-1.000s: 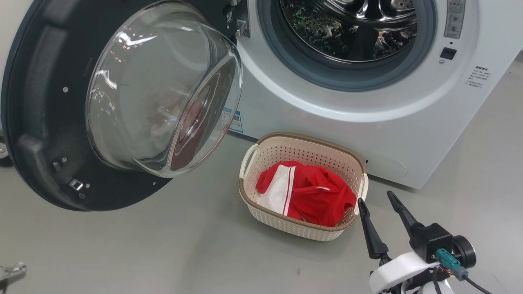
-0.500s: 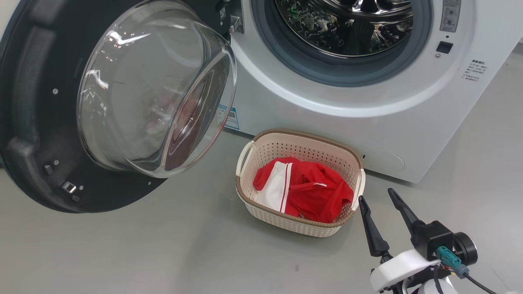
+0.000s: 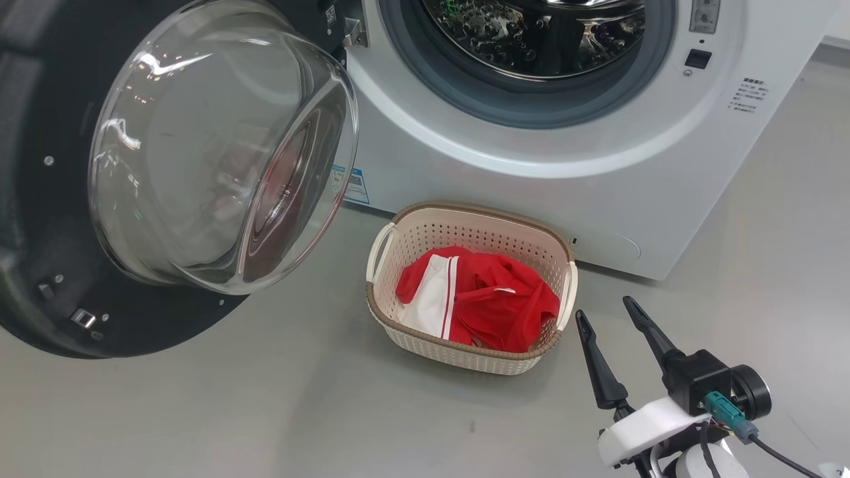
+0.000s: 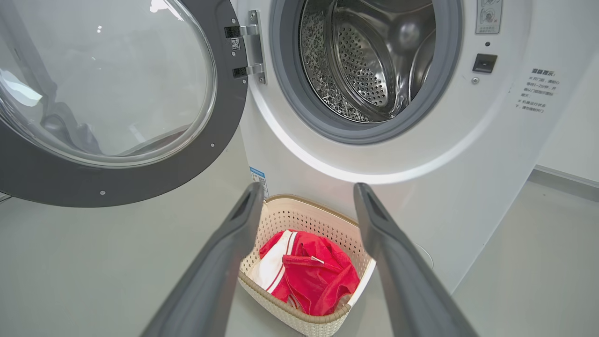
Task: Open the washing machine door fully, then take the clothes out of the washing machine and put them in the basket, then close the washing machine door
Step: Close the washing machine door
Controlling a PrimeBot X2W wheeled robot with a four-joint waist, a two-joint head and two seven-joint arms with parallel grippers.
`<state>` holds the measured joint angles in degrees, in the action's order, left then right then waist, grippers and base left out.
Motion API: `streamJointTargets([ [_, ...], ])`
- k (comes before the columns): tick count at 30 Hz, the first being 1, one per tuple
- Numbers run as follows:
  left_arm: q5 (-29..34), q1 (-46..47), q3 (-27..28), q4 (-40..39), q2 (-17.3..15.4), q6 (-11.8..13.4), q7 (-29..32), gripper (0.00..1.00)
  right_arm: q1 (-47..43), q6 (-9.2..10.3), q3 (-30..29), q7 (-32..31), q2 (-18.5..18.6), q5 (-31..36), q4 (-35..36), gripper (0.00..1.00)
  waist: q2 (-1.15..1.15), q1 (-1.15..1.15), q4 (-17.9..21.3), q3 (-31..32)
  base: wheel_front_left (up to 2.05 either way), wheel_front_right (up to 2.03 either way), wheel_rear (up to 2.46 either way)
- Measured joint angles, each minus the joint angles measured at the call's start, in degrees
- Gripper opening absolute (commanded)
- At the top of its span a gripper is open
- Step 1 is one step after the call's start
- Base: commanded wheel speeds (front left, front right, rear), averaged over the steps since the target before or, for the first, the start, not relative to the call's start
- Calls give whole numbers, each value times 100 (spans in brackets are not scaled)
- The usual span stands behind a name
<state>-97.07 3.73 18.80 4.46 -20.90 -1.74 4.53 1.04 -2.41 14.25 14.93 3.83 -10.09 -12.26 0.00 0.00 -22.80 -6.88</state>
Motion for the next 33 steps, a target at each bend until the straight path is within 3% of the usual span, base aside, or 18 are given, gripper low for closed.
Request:
streamJointTargets([
  [13,-152,366,-254,470,32,-154,357,0,113,-4,-31,0,43,10,-21,100,0,0,204,-136,0,0,0],
  [33,-481,512,-475,812,14,-396,1057,0,139,-3,-69,0,67,10,-20,100,0,0,198,-194,0,0,0],
])
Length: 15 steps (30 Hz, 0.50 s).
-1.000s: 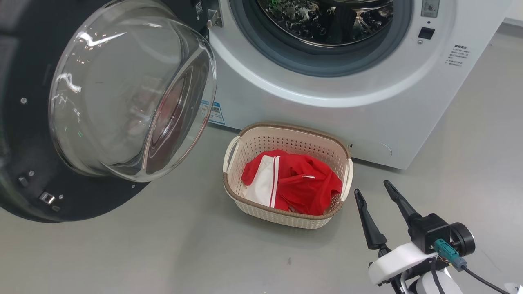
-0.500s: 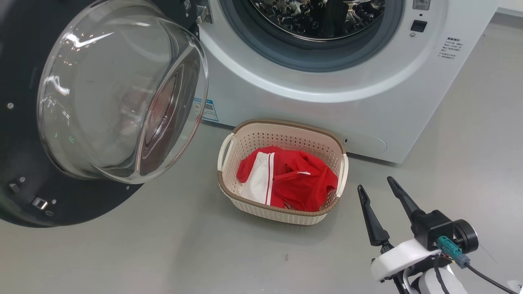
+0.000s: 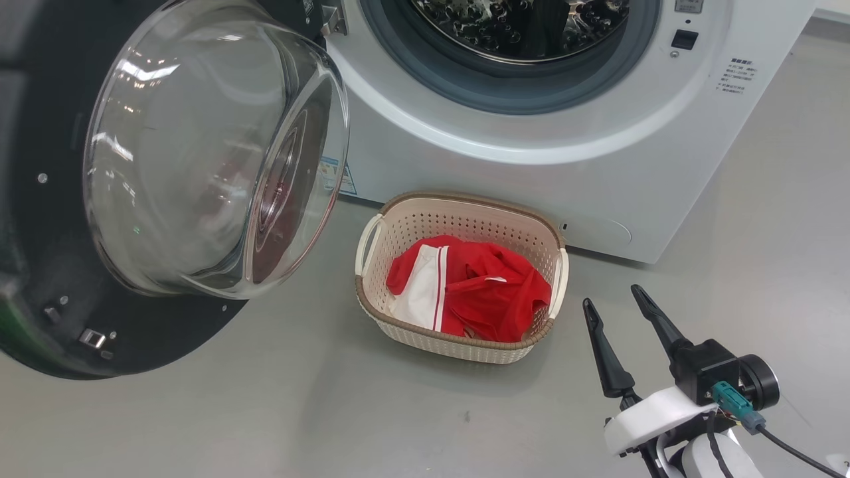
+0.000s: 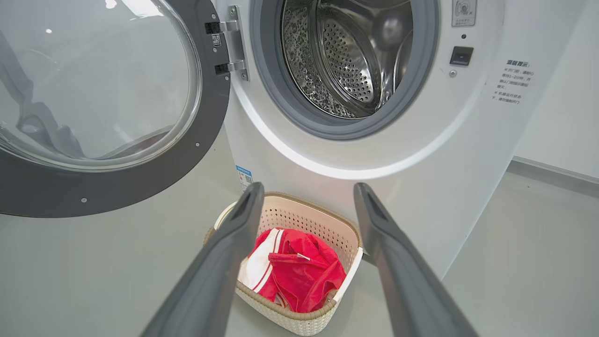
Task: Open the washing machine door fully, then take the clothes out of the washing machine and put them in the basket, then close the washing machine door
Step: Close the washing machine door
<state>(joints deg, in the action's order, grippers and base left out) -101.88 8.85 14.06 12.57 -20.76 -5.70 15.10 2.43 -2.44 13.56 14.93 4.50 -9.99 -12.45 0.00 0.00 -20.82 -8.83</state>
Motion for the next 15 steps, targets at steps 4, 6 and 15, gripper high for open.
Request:
streamJointTargets([
  [4,-94,-1,-55,-14,14,-24,182,0,3,0,2,0,0,0,1,100,0,0,0,-14,0,0,0],
  [6,-115,-2,-94,-24,18,-64,298,0,5,0,1,0,0,0,1,100,0,0,3,-21,0,0,0],
  [15,-446,-64,-318,-267,164,-119,926,0,42,1,2,0,-2,0,1,100,0,0,22,-45,0,0,0],
])
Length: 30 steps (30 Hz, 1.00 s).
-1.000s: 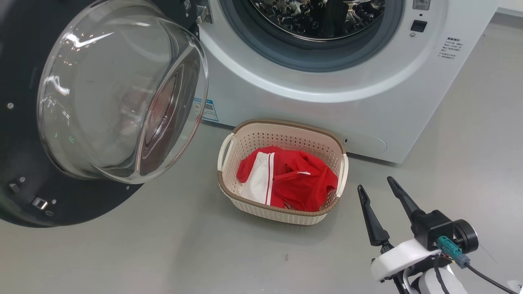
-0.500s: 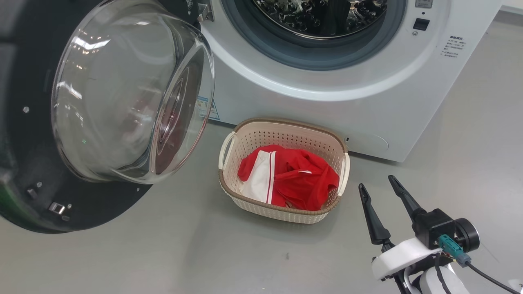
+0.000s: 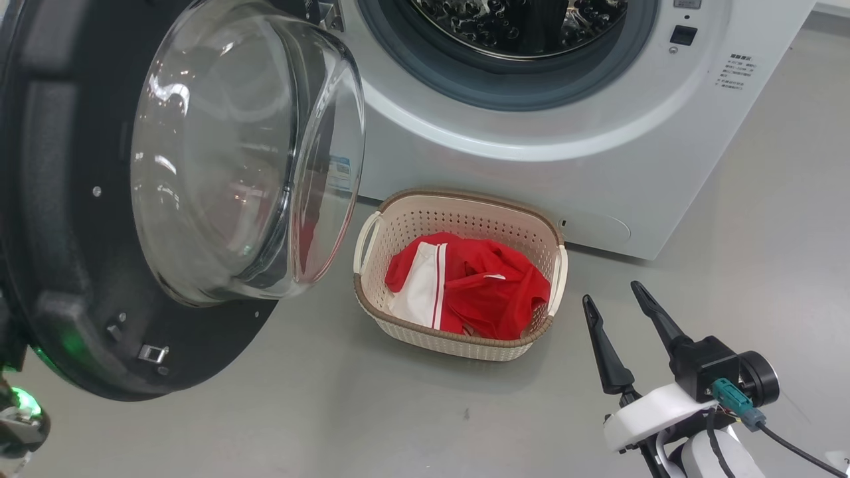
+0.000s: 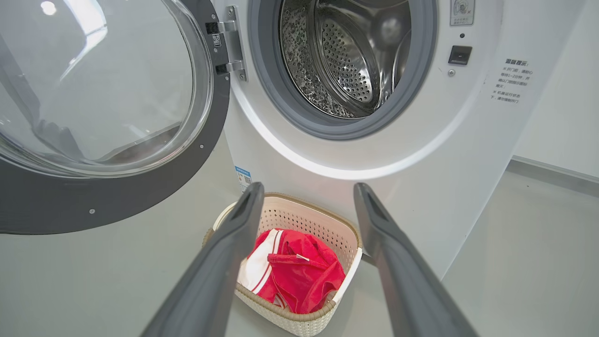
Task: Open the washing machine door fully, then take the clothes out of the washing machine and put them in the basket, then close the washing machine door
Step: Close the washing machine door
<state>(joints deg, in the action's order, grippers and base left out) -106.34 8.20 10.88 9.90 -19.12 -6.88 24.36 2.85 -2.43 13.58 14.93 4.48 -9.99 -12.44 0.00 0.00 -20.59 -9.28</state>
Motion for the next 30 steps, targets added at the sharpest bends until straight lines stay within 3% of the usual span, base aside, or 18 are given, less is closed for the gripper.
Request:
streamJointTargets([
  [17,-400,-268,-241,-873,240,0,1050,0,30,2,40,0,-11,0,1,100,0,0,81,-52,0,0,0],
  [30,-610,-636,-253,-1513,354,0,1652,0,155,-2,90,0,-43,-1,-2,100,0,0,413,-99,0,0,0],
])
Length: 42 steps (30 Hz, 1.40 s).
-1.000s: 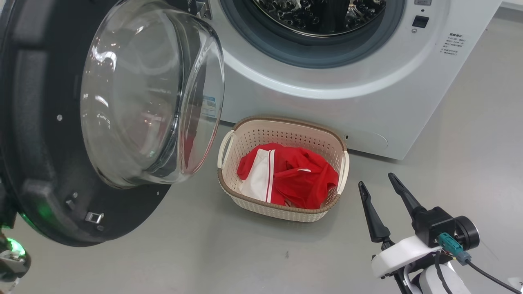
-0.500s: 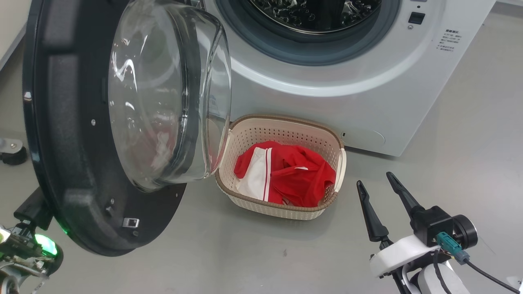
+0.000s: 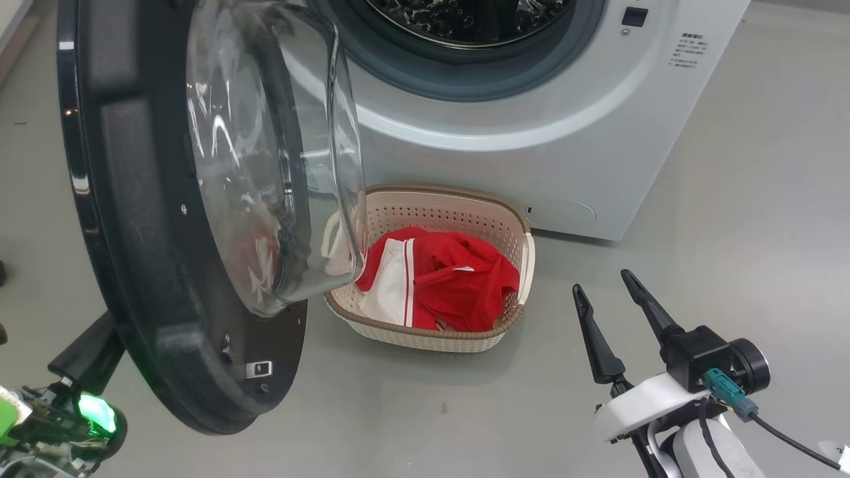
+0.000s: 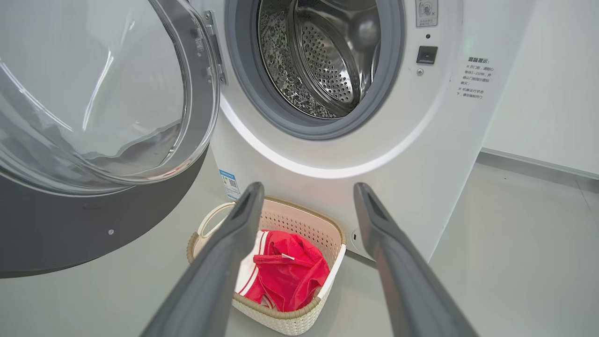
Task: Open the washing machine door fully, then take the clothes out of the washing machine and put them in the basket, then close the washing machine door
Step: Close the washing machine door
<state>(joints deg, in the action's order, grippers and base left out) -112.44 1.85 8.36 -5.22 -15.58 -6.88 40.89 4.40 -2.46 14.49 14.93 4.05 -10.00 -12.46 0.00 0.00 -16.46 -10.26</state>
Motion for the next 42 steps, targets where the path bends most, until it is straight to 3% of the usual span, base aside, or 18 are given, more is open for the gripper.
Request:
streamJointTargets([
  [18,9,-211,-49,-466,109,-1,435,0,222,5,56,0,-51,-45,37,100,0,0,823,-157,0,0,0],
  [42,331,44,-99,-435,78,-2,493,0,522,29,188,0,-86,-189,142,100,0,0,2091,-647,0,0,0],
])
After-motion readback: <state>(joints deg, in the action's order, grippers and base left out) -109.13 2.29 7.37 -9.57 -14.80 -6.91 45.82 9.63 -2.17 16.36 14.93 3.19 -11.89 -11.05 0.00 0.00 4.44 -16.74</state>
